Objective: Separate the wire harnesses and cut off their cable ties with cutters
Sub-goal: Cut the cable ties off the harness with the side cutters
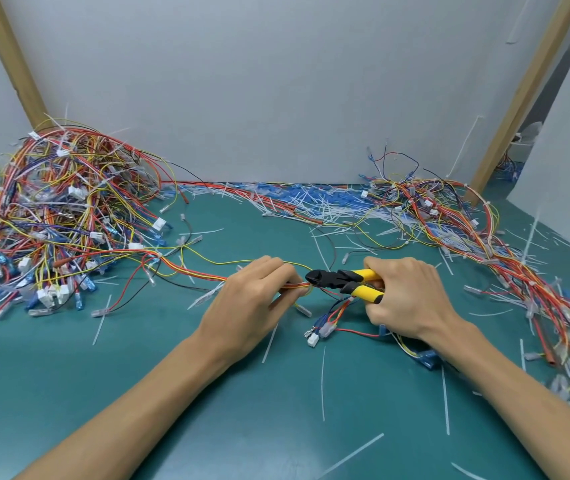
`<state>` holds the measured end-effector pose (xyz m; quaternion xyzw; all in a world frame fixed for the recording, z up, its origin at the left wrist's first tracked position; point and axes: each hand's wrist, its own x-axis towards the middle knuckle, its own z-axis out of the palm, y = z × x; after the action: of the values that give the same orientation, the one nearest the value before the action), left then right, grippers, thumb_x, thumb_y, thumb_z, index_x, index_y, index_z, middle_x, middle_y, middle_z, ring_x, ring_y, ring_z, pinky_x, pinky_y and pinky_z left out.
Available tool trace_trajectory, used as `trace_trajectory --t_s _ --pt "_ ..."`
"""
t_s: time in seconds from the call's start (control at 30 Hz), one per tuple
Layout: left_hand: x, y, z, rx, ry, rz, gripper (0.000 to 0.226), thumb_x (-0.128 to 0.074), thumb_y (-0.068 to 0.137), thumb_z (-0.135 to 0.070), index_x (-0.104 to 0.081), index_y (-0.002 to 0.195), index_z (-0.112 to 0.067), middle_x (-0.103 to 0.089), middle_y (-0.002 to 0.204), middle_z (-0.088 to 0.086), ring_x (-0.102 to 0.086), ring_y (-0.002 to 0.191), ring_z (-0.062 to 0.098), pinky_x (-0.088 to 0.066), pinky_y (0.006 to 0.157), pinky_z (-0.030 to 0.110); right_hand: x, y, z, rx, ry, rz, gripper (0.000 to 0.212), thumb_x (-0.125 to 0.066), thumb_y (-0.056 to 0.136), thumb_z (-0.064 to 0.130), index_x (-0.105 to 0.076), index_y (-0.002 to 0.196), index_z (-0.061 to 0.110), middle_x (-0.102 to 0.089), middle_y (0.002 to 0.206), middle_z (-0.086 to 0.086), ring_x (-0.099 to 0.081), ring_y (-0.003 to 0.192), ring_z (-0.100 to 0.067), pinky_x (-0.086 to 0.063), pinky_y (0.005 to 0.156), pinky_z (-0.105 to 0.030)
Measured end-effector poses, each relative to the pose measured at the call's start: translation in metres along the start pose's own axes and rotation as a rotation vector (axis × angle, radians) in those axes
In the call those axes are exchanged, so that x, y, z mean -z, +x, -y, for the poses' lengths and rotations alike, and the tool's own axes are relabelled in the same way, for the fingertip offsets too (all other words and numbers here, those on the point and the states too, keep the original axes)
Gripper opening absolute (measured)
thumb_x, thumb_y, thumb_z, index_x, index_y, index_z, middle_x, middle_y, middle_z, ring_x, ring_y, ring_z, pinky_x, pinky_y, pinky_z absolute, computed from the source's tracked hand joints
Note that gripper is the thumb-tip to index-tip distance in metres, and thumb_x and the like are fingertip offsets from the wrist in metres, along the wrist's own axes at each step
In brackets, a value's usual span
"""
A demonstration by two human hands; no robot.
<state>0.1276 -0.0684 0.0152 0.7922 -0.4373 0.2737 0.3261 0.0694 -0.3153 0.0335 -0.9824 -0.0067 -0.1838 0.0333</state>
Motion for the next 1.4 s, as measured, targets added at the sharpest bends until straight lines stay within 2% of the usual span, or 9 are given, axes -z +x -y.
trace_trajectory --t_s 0.33,0.6,0.73,0.87,0.93,1.0,1.1,1.2,1.4 --pt "0.001 0.002 0.004 0.116 -0.046 0.023 0.011 -0.066 0.097 -0.019 -0.066 0.096 -0.009 -0.057 0.087 -0.007 -0.047 0.075 0.009 -0.048 0.071 0.032 -0.001 -0.001 0.011 -0.054 0.563 -0.217 0.012 -0.068 0.078 0.039 -0.07 0.082 0.028 -0.058 0.06 0.003 -0.045 0.057 -0.018 -0.038 0.054 -0.03" --pt "0.005 0.005 0.003 0.032 0.034 0.033 0.029 -0.064 0.094 -0.004 -0.062 0.124 -0.007 -0.062 0.112 0.002 -0.059 0.105 0.023 -0.048 0.093 0.037 -0.013 0.006 -0.003 -0.147 0.547 -0.128 0.021 -0.084 0.078 0.043 -0.064 0.078 0.035 -0.056 0.06 0.004 -0.045 0.063 -0.024 -0.046 0.061 -0.042" --pt "0.019 0.012 0.006 0.002 0.06 -0.105 0.036 -0.061 0.091 0.002 -0.059 0.126 -0.009 -0.059 0.117 0.003 -0.057 0.107 0.023 -0.045 0.098 0.033 -0.012 0.008 -0.017 -0.206 0.593 -0.137 0.015 -0.08 0.082 0.039 -0.071 0.083 0.028 -0.066 0.065 0.001 -0.055 0.065 -0.025 -0.047 0.061 -0.04" --pt "0.037 0.023 0.021 0.208 -0.092 -0.444 0.023 -0.045 0.098 -0.003 -0.055 0.117 -0.011 -0.059 0.109 -0.001 -0.058 0.096 0.014 -0.042 0.088 0.021 -0.013 0.008 -0.027 -0.224 0.625 -0.125 0.011 -0.08 0.082 0.034 -0.072 0.083 0.026 -0.069 0.067 0.001 -0.057 0.062 -0.022 -0.045 0.06 -0.037" --pt "0.043 0.022 0.034 0.354 -0.162 -0.49 0.025 -0.041 0.098 0.001 -0.055 0.11 -0.014 -0.063 0.099 0.001 -0.061 0.087 0.013 -0.046 0.082 0.021 -0.014 0.009 -0.027 -0.233 0.627 -0.113 0.011 -0.08 0.082 0.034 -0.072 0.082 0.026 -0.073 0.072 -0.001 -0.064 0.071 -0.03 -0.052 0.068 -0.042" --pt "0.046 0.017 0.045 0.464 -0.159 -0.368 0.03 -0.041 0.092 0.011 -0.059 0.102 -0.011 -0.067 0.089 0.0 -0.064 0.08 0.011 -0.051 0.079 0.025 -0.015 0.01 -0.027 -0.242 0.614 -0.107 0.011 -0.08 0.082 0.034 -0.072 0.082 0.025 -0.075 0.076 -0.002 -0.067 0.079 -0.033 -0.055 0.075 -0.048" --pt "0.043 0.009 0.052 0.41 -0.063 -0.003 0.038 -0.045 0.083 0.016 -0.067 0.098 -0.011 -0.07 0.086 -0.005 -0.065 0.083 0.008 -0.051 0.084 0.027 -0.017 0.011 -0.028 -0.262 0.6 -0.103 0.013 -0.08 0.081 0.035 -0.071 0.081 0.025 -0.075 0.079 -0.003 -0.069 0.083 -0.032 -0.056 0.079 -0.049" --pt "0.037 0.008 0.049 0.363 -0.07 0.335 0.035 -0.049 0.084 0.003 -0.069 0.102 -0.02 -0.068 0.083 -0.017 -0.063 0.084 0.001 -0.05 0.084 0.027 -0.02 0.011 -0.029 -0.298 0.555 -0.138 0.019 -0.08 0.08 0.039 -0.069 0.078 0.024 -0.07 0.067 0.002 -0.062 0.07 -0.028 -0.05 0.065 -0.04" --pt "0.028 0.005 0.045 0.293 -0.084 0.351 0.01 -0.063 0.094 -0.018 -0.07 0.096 -0.025 -0.067 0.066 -0.016 -0.061 0.079 0.0 -0.038 0.072 0.007 -0.021 0.011 -0.029 -0.352 0.476 -0.187 0.029 -0.078 0.082 0.042 -0.064 0.072 0.02 -0.057 0.054 0.001 -0.051 0.057 -0.022 -0.039 0.054 -0.035"
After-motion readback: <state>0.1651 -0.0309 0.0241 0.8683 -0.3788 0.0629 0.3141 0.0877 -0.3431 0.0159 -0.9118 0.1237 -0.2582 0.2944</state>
